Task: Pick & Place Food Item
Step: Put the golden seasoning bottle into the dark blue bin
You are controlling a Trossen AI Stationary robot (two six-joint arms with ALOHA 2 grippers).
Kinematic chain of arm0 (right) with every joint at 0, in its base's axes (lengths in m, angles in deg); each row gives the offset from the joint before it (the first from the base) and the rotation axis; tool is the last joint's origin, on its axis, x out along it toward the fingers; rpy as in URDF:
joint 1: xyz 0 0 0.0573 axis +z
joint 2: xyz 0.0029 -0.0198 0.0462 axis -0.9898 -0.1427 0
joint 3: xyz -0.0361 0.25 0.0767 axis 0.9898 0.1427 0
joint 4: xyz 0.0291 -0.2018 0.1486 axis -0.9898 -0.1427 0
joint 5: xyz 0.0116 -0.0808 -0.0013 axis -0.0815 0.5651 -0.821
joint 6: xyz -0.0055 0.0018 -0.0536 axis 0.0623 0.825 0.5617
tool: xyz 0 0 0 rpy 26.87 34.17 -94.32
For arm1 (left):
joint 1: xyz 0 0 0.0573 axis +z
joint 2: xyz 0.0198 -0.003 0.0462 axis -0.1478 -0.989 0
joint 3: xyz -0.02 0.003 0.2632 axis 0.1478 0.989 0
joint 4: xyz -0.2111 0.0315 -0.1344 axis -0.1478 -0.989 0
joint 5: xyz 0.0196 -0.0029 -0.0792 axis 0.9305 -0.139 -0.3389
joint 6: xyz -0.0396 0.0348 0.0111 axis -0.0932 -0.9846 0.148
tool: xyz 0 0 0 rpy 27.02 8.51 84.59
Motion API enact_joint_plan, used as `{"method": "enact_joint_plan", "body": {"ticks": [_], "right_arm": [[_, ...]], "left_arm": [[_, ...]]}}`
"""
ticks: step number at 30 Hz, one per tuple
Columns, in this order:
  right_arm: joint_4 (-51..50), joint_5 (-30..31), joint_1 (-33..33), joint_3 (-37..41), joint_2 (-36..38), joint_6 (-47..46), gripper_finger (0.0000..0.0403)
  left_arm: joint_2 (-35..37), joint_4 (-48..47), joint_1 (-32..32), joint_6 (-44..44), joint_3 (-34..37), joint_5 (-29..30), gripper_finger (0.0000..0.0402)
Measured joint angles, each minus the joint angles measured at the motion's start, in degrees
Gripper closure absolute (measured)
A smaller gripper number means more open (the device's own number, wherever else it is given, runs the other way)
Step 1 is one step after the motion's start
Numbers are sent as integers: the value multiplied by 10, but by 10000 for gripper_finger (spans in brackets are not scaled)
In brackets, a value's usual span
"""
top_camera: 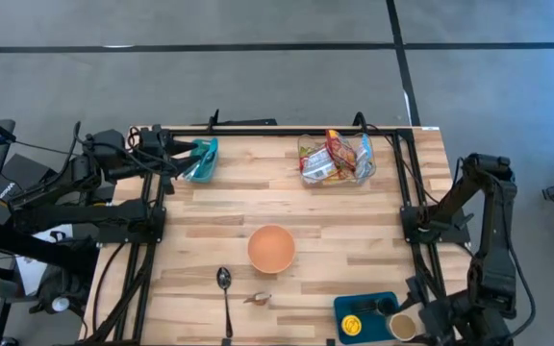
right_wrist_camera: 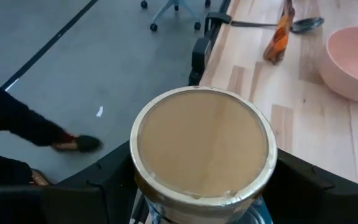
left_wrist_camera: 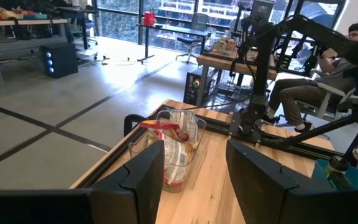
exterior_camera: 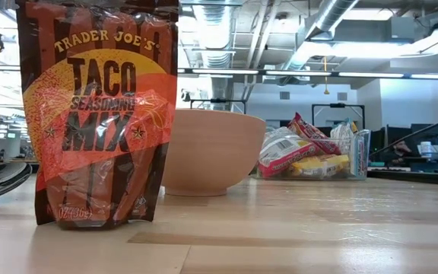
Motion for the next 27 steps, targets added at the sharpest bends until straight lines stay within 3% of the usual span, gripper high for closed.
{"method": "enact_joint_plan", "body": {"ticks": [15,27], "right_arm": [[16,43,-19,7,-61,1,139],[67,20,-37,23,-60,6,139]], "left_arm": [[0,2,0,0,0,0,234],[0,3,0,0,0,0,234]]}}
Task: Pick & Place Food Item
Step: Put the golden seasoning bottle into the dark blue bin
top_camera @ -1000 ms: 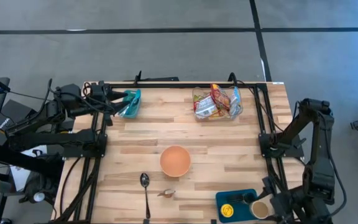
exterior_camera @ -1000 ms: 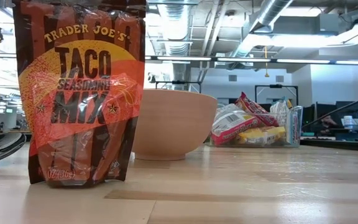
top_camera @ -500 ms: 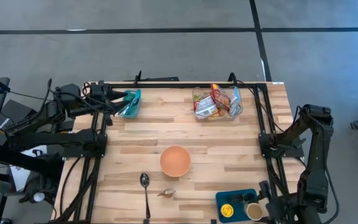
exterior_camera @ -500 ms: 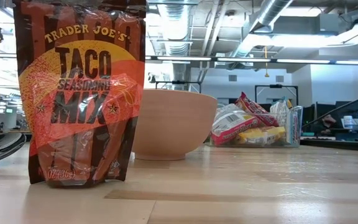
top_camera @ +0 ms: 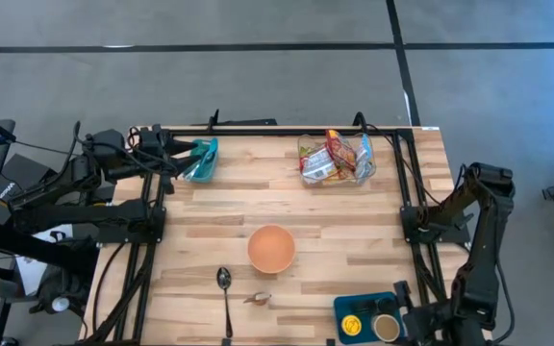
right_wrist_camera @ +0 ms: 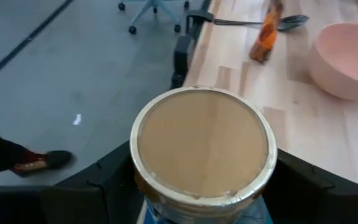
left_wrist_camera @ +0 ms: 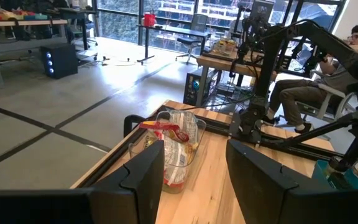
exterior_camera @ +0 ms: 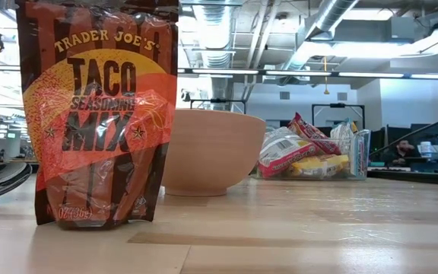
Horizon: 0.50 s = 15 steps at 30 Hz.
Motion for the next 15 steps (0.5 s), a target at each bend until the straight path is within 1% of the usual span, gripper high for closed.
{"method": "enact_joint_plan", "body": {"ticks": [3,6,11,15], "right_arm": [[49,-14,-5,23,0,13,139],[77,-13,-7,29,0,31,139],[80,-29,-11,30,0,42,139],[87,-26,-11,35,-1,45,139]], "left_arm": [[0,0,0,0,0,0,234],[0,0,0,0,0,0,234],[0,0,0,0,0,0,234],[0,0,0,0,0,0,234]]}}
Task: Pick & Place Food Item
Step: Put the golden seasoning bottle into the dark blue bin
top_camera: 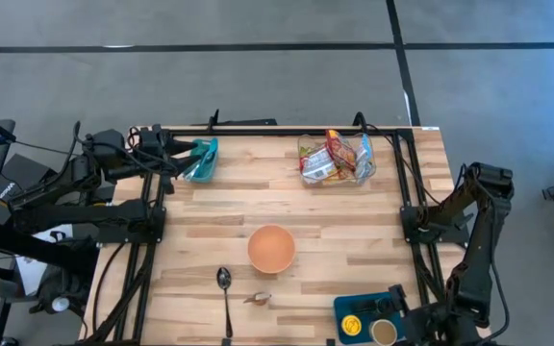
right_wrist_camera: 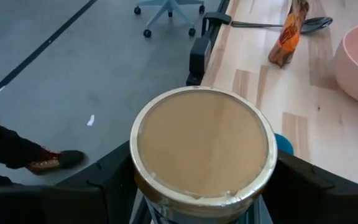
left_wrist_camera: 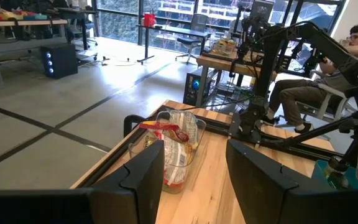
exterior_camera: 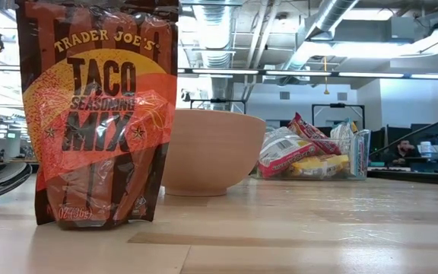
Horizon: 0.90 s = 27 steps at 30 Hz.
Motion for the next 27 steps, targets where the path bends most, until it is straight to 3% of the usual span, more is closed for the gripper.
{"method": "enact_joint_plan", "body": {"ticks": [6,27], "right_arm": [[69,5,-1,48,0,4,139],[116,19,-7,97,-3,4,139]], "left_arm": [[0,0,0,0,0,0,234],[0,0,0,0,0,0,234]]}}
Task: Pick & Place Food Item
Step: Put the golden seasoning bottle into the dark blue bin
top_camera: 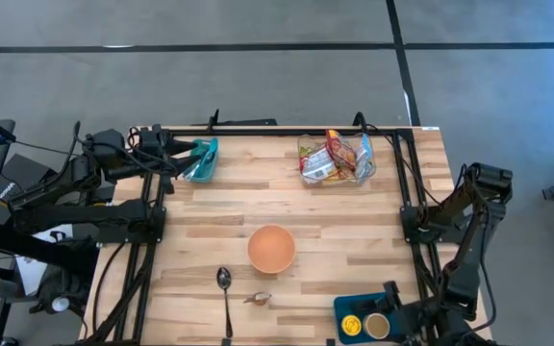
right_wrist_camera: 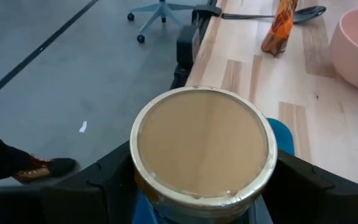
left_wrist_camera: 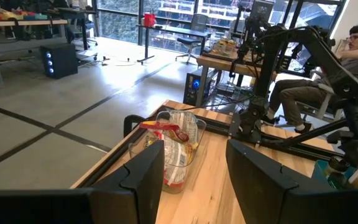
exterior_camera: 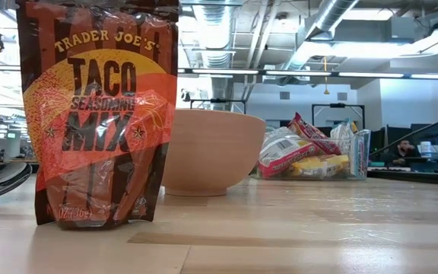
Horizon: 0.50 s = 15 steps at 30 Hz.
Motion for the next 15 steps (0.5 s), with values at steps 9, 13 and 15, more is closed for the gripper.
{"method": "enact_joint_plan", "body": {"ticks": [9,13,15], "right_arm": [[18,0,0,19,0,-3,139],[0,0,0,19,0,-13,139],[-4,0,0,19,0,-13,139]], "left_arm": [[0,0,0,0,0,0,234],[0,0,0,0,0,0,234],[0,0,0,0,0,0,234]]}}
